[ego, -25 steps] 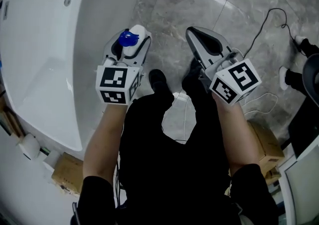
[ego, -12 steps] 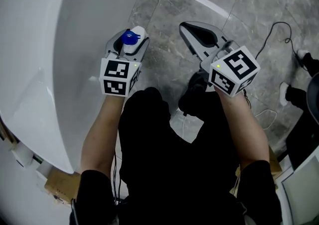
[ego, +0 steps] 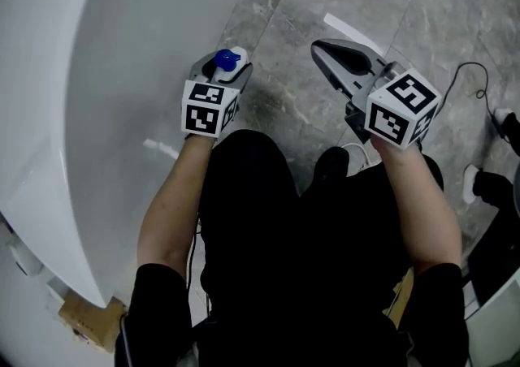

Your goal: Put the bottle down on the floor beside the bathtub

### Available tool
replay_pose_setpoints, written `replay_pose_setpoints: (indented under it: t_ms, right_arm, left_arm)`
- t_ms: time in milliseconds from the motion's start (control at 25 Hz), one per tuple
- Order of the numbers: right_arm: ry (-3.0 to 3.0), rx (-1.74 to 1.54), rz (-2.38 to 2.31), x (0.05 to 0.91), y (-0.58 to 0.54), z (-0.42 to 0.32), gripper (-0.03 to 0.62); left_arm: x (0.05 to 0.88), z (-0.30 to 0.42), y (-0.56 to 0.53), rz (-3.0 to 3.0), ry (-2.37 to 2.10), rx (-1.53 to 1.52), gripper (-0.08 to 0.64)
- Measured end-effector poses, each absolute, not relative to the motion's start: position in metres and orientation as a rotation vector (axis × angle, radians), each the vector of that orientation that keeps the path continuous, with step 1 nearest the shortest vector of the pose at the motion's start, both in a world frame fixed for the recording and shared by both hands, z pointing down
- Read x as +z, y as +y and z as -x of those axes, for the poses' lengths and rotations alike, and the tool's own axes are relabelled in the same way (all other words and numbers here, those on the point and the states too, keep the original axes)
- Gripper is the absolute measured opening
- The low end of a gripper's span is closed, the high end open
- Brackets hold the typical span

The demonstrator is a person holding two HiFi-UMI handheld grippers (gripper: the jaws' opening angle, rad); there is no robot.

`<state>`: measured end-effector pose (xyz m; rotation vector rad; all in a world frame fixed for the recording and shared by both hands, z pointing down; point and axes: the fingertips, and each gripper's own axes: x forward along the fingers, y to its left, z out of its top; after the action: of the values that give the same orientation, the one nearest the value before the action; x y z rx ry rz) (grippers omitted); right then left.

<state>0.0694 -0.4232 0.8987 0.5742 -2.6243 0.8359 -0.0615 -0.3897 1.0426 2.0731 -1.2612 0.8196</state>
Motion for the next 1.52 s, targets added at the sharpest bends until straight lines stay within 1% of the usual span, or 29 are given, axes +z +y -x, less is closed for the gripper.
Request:
replay_pose_setpoints:
  t_ms: [160,240,400,560,720,960,1240,1320,1520]
  right_arm:
    - [-2.681,0.803,-0.594,0.9,-0.444,-0.069,0.029]
    - [-2.702,0.805,-0.54,0.9,-0.446,-0.057,0.029]
    - [-2.661,0.69,-0.374,0.907,-0.418,-0.039,0.029]
    - [-2.612,0.668,-0.278,0.92,-0.395,-0.032,0.029]
    - [-2.61,0.627,-0.303,0.921,-0.401,-0.039,0.029]
    - [-2.569,0.647,-0.368,0.937,-0.402,-0.055,0.029]
    - [-2.573,0.636,-0.325,0.942,-0.399,-0.054,0.029]
    - [-2.575,0.634,-0.325,0.939,-0.401,-0.052,0.029]
    - [-2.577,0.605,-0.269,0.936,-0.395,-0.043,0.029]
  left_arm:
    - [1.06,0.061,-0.405,-2.079,-1.207,0.801,0.275]
    - [1.077,0.064,-0.41,-2.096,-1.191,0.876,0.275]
    - [1.111,0.063,-0.407,-2.132,-1.131,1.045,0.275]
    - [1.134,0.065,-0.406,-2.128,-1.116,1.069,0.275]
    - [1.151,0.071,-0.404,-2.089,-1.135,1.046,0.275]
    - [1.154,0.083,-0.416,-2.049,-1.199,0.926,0.275]
    - [1.163,0.078,-0.404,-2.07,-1.158,0.99,0.282]
    - [1.155,0.075,-0.402,-2.082,-1.165,0.986,0.301]
    - [1.123,0.069,-0.393,-2.149,-1.159,0.973,0.301]
